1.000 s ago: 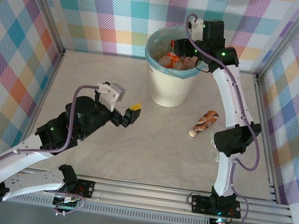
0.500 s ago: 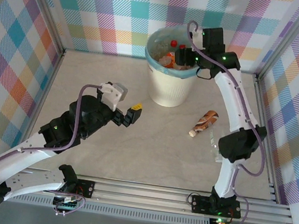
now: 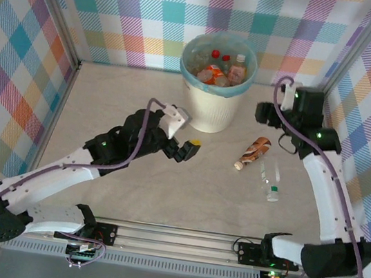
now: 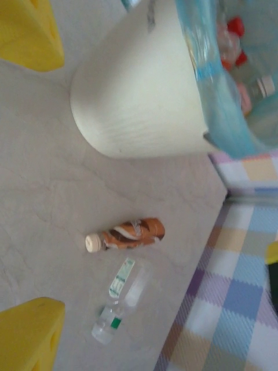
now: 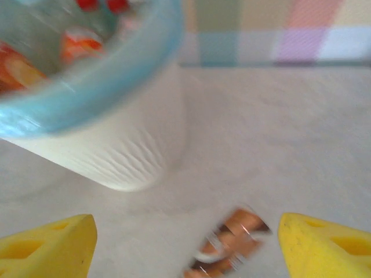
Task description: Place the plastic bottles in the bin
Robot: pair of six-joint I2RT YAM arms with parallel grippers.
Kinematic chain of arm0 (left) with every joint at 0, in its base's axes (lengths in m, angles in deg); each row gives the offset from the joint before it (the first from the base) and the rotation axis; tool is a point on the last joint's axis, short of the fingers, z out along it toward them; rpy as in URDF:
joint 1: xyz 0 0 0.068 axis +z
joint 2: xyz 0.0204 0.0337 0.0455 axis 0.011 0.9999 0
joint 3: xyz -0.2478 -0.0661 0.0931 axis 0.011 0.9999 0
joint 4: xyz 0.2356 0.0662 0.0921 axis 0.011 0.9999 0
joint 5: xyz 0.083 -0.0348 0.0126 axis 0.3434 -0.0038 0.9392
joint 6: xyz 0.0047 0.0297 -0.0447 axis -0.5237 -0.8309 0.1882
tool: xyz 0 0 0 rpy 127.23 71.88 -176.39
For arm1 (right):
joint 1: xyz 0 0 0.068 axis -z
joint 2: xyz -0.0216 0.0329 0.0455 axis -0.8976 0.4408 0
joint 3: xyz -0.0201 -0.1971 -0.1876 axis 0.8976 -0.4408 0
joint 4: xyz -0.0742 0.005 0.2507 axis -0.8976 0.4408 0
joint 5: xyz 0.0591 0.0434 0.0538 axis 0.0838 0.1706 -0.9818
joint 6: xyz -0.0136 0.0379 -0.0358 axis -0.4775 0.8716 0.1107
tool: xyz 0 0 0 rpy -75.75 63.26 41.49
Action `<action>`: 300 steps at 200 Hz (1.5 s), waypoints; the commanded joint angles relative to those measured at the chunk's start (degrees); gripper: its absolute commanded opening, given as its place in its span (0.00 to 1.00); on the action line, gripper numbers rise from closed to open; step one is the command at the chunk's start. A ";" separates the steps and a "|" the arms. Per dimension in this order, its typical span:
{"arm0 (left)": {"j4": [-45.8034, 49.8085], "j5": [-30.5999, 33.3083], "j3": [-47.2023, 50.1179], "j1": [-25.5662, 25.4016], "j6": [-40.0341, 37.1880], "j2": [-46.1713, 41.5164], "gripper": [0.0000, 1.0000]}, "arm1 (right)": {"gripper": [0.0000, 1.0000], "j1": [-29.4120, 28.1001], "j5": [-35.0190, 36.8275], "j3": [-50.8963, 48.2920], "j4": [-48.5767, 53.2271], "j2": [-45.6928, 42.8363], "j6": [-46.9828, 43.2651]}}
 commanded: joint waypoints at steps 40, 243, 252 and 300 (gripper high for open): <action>1.79 -14.88 -9.89 -2.80 -3.86 12.81 1.00 | 0.93 9.03 2.88 -24.03 -6.45 -5.91 -7.58; 5.09 -15.40 -19.64 -7.37 6.50 33.05 1.00 | 0.79 10.35 -3.15 -26.82 -7.76 19.72 -2.76; 5.11 -15.35 -19.79 -7.43 6.53 33.16 1.00 | 0.76 10.48 -3.51 -26.65 -7.72 20.34 -2.77; 6.04 -14.68 -21.01 -7.38 6.13 33.36 1.00 | 0.66 10.75 -3.58 -25.85 -7.78 19.52 -2.06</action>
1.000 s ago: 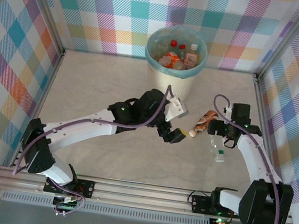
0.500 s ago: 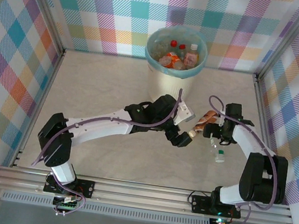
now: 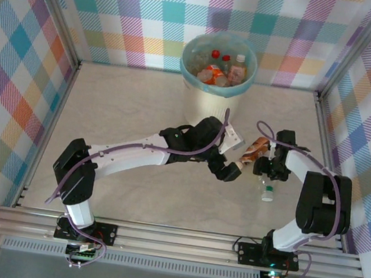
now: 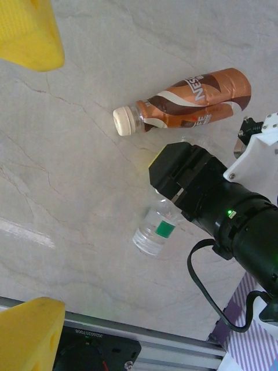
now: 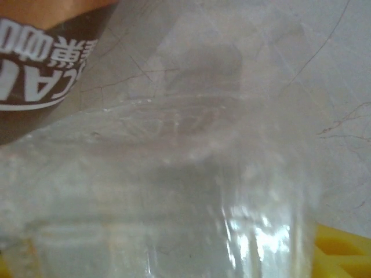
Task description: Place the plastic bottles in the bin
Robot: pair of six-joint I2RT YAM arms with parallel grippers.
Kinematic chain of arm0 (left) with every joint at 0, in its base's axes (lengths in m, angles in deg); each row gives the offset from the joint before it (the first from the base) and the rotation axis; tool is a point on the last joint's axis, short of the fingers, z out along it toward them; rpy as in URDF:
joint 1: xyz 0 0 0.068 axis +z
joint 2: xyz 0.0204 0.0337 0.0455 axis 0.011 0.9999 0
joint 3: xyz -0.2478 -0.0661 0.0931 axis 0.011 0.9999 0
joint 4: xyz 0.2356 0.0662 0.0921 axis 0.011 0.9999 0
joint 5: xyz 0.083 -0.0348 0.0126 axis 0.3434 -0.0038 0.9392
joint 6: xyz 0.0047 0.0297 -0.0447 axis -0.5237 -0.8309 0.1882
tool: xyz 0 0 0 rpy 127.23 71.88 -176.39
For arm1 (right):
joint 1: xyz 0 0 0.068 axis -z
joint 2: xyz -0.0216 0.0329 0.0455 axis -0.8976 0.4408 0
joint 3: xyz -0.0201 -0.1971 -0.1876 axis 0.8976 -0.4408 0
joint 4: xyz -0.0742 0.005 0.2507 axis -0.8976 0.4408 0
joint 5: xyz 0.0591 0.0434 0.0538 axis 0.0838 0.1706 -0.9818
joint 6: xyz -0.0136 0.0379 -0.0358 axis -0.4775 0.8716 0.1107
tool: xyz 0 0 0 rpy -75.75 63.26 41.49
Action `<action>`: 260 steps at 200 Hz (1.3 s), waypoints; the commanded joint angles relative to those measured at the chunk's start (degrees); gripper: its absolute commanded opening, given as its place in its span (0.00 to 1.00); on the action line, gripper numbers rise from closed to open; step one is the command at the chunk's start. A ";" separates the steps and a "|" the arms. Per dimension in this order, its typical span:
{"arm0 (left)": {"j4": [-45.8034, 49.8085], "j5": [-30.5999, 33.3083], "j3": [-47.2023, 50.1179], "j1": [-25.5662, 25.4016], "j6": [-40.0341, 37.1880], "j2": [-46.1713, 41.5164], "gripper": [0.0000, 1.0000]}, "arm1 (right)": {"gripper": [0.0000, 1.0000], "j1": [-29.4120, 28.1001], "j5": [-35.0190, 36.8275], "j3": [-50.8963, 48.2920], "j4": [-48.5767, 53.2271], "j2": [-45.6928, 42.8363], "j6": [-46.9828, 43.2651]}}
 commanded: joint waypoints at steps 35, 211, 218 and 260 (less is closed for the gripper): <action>1.58 0.46 -3.44 -0.44 -0.13 0.08 1.00 | 0.63 0.70 -0.53 3.63 1.37 -4.71 0.96; -6.24 -3.74 -2.83 2.18 6.48 -5.34 1.00 | 0.58 1.02 -14.48 10.77 8.21 -25.45 5.20; -6.78 -3.74 -2.31 2.43 6.99 -5.67 1.00 | 0.58 0.99 -15.96 11.03 7.88 -26.30 5.82; -10.20 -2.73 1.16 3.66 9.96 -8.89 1.00 | 0.58 0.79 -29.16 12.40 1.72 -30.54 10.28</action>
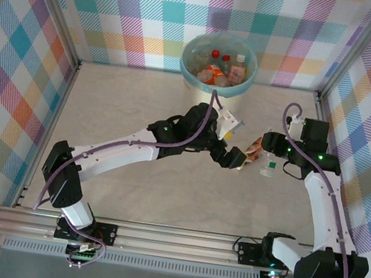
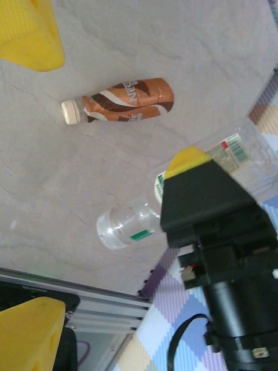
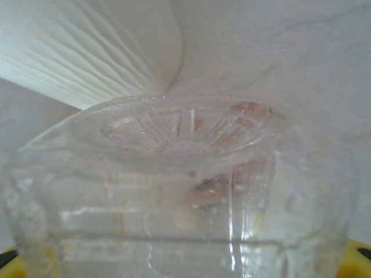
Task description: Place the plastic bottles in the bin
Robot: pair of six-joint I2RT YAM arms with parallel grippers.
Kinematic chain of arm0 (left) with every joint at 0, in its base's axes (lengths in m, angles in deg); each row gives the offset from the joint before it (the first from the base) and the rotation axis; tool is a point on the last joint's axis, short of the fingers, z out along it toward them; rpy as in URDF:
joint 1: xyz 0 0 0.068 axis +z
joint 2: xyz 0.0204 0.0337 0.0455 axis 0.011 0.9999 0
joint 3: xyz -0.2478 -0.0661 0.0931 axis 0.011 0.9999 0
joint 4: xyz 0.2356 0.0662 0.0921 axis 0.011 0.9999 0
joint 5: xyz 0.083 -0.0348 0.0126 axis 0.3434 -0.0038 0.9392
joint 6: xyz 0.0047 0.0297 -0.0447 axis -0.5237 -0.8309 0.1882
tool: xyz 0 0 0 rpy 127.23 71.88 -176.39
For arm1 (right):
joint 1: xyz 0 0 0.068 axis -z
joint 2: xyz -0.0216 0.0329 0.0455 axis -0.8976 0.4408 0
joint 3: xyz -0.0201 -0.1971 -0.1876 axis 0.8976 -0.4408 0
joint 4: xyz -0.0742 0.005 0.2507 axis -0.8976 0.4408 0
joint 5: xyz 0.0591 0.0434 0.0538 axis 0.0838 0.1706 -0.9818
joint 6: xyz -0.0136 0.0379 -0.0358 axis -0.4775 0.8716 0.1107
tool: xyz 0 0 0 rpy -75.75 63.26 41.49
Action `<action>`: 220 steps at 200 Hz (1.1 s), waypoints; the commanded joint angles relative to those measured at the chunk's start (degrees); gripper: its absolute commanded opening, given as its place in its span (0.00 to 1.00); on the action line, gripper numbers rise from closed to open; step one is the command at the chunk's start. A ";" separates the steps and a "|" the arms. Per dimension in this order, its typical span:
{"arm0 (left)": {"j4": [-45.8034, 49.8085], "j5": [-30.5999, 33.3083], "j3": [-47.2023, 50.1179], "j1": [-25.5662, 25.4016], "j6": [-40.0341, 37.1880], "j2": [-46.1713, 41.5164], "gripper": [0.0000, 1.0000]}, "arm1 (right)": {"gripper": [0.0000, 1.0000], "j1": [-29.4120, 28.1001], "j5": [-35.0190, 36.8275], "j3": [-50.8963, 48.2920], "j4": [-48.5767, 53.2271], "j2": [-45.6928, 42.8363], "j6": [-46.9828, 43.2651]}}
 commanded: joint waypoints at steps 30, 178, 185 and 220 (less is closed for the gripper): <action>-8.26 -1.29 4.38 1.82 4.93 -5.11 1.00 | 0.58 -0.55 -23.12 2.40 -14.80 -4.82 10.29; -15.58 -12.59 5.34 3.42 3.08 -11.55 0.69 | 0.61 -16.97 -34.56 5.76 -50.30 -0.89 25.00; -15.62 -12.61 5.31 3.49 2.97 -11.61 0.62 | 0.62 -17.16 -34.78 5.47 -51.42 -0.74 26.03; -15.28 -10.72 6.06 3.50 2.48 -12.54 0.28 | 0.67 -17.39 -35.28 5.44 -51.24 -0.93 25.73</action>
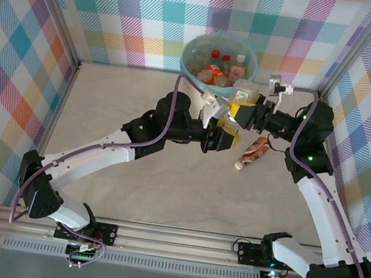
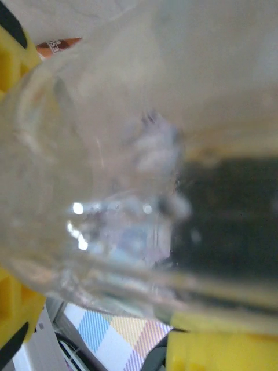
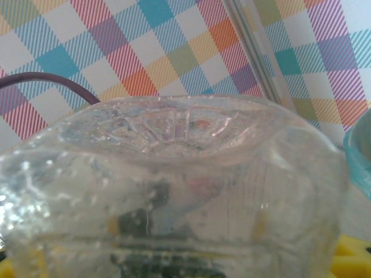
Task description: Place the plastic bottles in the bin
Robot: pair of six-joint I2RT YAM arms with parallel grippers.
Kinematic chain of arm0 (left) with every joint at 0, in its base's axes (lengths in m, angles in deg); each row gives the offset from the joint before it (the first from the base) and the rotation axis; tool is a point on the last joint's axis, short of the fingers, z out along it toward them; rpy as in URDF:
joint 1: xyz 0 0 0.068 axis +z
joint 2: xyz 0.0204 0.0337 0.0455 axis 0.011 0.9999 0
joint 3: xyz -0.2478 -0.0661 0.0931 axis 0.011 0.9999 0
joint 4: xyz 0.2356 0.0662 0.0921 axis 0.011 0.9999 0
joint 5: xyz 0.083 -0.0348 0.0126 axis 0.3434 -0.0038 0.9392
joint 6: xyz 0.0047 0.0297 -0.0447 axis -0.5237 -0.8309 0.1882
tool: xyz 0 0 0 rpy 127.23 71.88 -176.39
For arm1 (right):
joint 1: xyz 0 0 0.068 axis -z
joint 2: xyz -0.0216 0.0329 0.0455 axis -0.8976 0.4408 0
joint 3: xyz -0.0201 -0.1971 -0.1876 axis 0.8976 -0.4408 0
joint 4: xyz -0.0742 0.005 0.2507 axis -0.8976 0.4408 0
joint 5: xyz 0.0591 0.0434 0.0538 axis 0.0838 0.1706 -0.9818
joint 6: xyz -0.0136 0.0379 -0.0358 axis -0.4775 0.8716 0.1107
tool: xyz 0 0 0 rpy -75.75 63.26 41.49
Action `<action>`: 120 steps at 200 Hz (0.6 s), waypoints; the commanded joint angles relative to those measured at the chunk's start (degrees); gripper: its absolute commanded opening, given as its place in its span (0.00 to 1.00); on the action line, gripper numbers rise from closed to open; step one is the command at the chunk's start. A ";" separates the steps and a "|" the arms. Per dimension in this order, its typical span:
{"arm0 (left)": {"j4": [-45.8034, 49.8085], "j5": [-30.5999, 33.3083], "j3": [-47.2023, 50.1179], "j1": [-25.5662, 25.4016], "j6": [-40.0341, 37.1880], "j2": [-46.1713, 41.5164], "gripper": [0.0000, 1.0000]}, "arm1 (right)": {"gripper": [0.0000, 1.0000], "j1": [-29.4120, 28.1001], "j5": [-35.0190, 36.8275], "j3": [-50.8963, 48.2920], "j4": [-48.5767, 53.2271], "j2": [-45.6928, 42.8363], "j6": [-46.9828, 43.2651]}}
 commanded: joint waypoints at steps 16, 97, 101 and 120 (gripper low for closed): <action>-2.56 1.09 1.28 0.59 -1.25 -3.09 0.18 | 0.79 -0.54 0.22 0.32 -1.51 -0.92 -0.44; 3.28 -6.71 3.17 0.56 -9.35 -5.43 0.05 | 0.88 -0.54 -9.06 9.77 7.34 5.02 -2.67; 3.53 -6.95 3.09 0.55 -9.66 -5.48 0.05 | 0.85 -0.47 -9.68 10.13 7.58 5.37 -2.66; 4.17 -6.21 3.04 0.58 -10.05 -5.69 0.05 | 0.74 -0.52 -12.10 10.79 8.12 5.90 -3.70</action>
